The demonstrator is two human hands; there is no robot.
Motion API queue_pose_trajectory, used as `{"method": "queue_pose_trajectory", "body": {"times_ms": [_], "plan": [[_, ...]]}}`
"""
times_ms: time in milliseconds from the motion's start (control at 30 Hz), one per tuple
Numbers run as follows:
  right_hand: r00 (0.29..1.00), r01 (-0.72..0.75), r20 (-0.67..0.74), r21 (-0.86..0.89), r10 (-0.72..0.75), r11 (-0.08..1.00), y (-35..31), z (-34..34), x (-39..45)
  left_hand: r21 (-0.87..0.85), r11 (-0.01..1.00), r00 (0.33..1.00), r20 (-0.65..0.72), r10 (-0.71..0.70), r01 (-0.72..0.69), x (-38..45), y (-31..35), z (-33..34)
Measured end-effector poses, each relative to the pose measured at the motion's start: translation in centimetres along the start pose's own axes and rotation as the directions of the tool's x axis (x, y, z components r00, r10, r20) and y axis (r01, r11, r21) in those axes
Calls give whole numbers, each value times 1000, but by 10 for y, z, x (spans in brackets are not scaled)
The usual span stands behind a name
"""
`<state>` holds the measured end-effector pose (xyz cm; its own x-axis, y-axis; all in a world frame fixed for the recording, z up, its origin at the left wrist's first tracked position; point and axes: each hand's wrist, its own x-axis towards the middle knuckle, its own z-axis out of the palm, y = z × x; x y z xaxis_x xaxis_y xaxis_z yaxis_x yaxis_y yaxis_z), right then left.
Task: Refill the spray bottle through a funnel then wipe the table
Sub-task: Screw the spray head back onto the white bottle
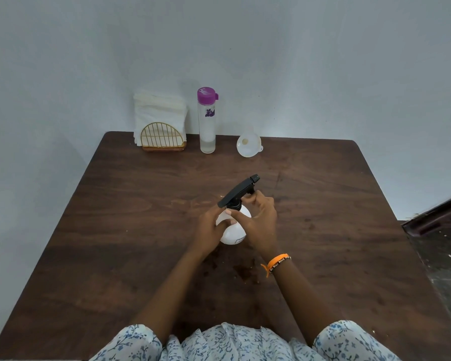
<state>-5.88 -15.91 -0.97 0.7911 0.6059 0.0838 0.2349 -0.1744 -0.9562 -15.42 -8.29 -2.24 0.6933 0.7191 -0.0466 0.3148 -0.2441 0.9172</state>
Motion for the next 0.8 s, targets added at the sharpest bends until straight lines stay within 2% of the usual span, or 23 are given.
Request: {"method": "queue_pose_trajectory", "body": {"times_ms": [133,267,367,433,600,700,800], "plan": [[999,21,31,-46,-20,999,-1,3,-1,-21,999,1000,7,-24,24,0,-3,1],[985,120,141,-151,-99,981,2,3,0,-30,999,999,25,-34,34,0,-4,0],[981,128,161,-102,-110,987,6,1,-2,-46,999,1000,18,-24,25,0,-3,0],[988,107,121,-70,-98,992,7,0,-2,-14,1000,1000,9,-7,7,0,-2,0],[994,17,-106,26,-14,1000,1,12,-5,29,1000,1000,-1,-7,8,0,1,1],[992,2,-127,-19,-5,1000,0,14,-9,23,999,999,-14,-39,39,-1,0,2],[996,14,-83,-80,-21,997,2,9,-12,5,999,999,-14,-45,45,0,-1,3]]}}
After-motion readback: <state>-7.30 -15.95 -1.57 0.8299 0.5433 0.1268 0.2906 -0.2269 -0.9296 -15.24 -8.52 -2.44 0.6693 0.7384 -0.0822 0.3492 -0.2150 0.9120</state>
